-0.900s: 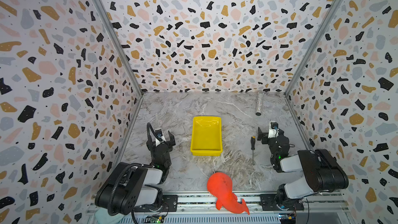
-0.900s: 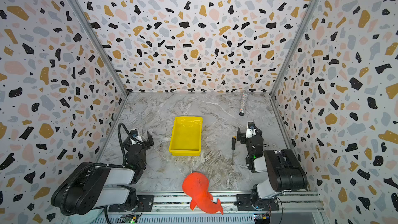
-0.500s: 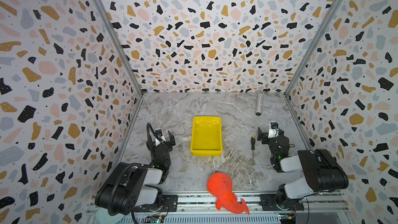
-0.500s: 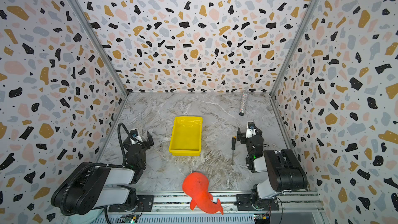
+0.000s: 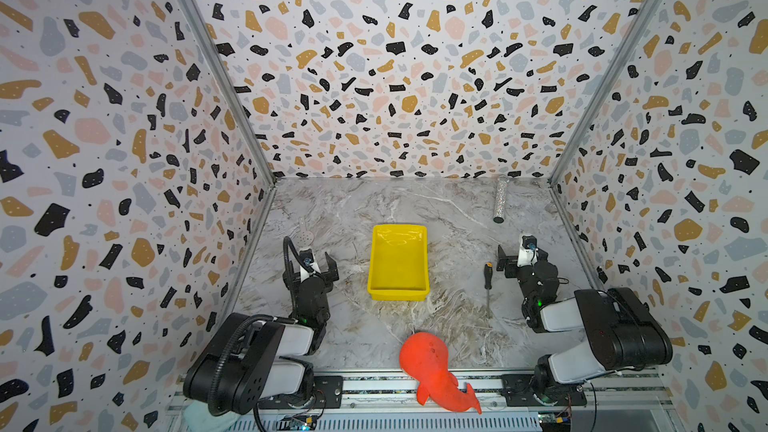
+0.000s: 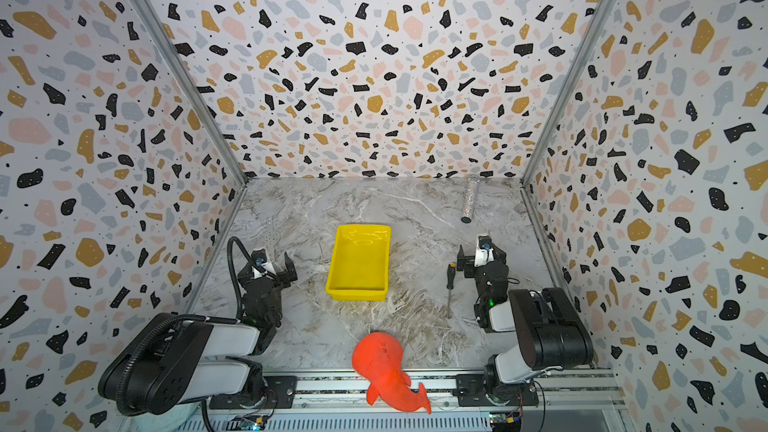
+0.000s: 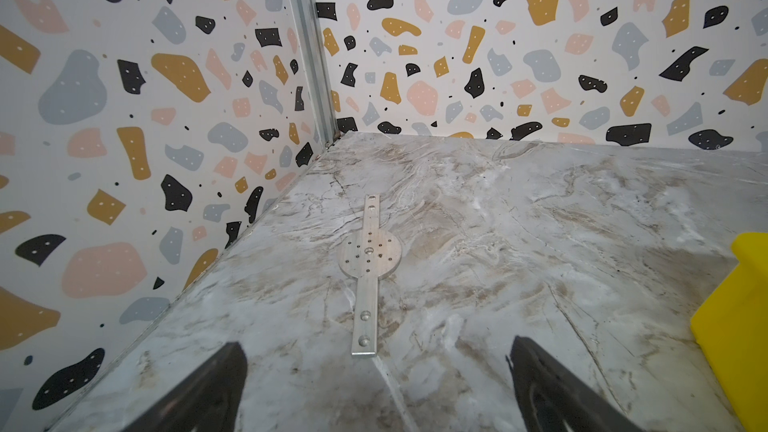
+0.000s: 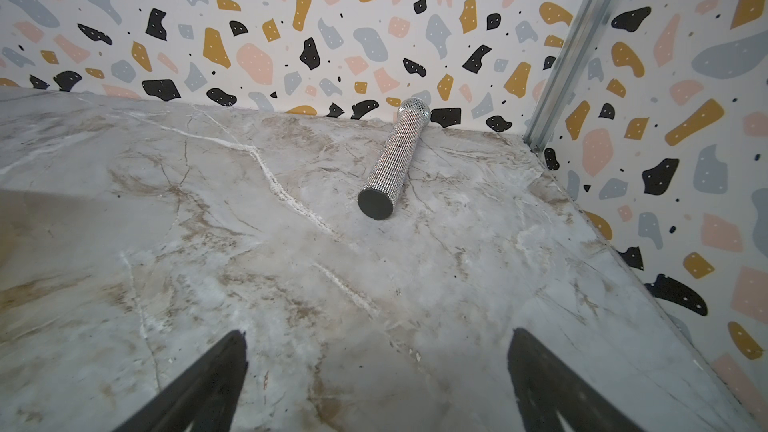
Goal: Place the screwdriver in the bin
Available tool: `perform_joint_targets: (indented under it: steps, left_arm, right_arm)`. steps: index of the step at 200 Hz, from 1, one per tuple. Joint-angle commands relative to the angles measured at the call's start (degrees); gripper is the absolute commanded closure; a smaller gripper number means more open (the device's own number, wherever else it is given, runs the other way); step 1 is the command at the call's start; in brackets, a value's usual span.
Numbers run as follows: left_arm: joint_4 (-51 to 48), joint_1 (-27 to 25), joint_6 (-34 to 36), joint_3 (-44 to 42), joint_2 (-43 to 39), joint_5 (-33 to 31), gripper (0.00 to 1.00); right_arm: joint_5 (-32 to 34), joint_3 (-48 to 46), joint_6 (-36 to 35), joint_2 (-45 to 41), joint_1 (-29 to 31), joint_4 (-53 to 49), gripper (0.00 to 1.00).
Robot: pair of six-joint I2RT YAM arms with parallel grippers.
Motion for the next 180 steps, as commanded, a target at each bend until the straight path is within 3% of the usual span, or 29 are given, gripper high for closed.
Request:
perform_joint_targets:
  steps: [1, 68, 88, 100, 143, 156, 180]
  left_arm:
    - [2.55, 0.3, -0.09, 1.23, -0.46, -0.25, 0.0]
    - [2.99, 0.29, -0.02, 0.8, -0.66, -0.16, 0.0]
    - [3.91, -0.03, 0.7, 0.26, -0.92, 0.5, 0.0]
    - [4.08, -0.32, 1.37, 0.1, -0.97, 1.5, 0.0]
    - [4.2, -0.32, 1.55, 0.22, -1.71, 1.35, 0.0]
    - [-0.97, -0.6, 1.69, 1.9, -5.87, 0.12, 0.0]
    - [-28.08, -5.1, 1.06, 13.13, -17.86, -5.52, 0.0]
  right_arm:
    - [-0.08, 0.28, 0.14, -0.79, 0.07, 1.07, 0.01]
    - [-1.23, 0.29, 0.15, -0.84, -0.15, 0.9, 0.01]
    - [-4.81, 0.38, 0.75, -0.82, -1.95, 0.74, 0.01]
    - [-10.33, 0.69, -0.14, -0.61, -3.16, 0.41, 0.01]
    - [-11.01, 0.64, -0.55, -3.16, -3.07, -1.31, 0.01]
    - [-9.71, -0.63, -0.87, -6.71, -2.22, -2.35, 0.01]
    - [-3.42, -0.01, 0.49, -15.34, 0.65, -12.07, 0.01]
